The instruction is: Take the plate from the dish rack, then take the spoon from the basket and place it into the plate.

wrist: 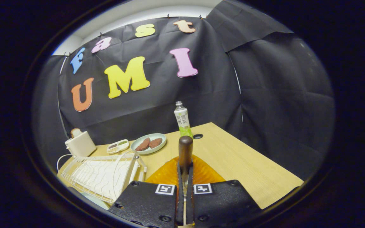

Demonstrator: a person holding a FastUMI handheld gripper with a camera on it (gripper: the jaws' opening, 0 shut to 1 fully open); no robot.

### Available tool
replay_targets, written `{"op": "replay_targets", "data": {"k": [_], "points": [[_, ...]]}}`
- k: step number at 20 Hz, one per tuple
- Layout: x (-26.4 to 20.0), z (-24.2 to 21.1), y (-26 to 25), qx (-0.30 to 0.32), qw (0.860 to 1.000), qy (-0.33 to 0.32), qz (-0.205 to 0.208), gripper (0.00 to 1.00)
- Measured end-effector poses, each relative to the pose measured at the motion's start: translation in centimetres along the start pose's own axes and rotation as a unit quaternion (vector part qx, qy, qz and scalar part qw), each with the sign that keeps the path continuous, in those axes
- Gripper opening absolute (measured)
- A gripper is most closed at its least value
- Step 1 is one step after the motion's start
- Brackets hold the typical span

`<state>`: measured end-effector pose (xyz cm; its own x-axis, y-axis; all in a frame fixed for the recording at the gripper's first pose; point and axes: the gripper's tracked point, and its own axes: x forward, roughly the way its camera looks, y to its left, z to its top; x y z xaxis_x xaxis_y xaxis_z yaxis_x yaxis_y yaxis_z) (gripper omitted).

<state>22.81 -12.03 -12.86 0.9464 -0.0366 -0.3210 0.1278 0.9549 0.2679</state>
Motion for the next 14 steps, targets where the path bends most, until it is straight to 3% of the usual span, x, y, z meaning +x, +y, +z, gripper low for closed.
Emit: {"op": "replay_targets", "data": {"k": [9,14], "points": [[-4.7,5.9,2.8,-0.013,0.997,-0.076,-0.006,0.08],[-10.7,7.3,7.7,-0.006,0.993,-0.111,0.027,0.08]]}}
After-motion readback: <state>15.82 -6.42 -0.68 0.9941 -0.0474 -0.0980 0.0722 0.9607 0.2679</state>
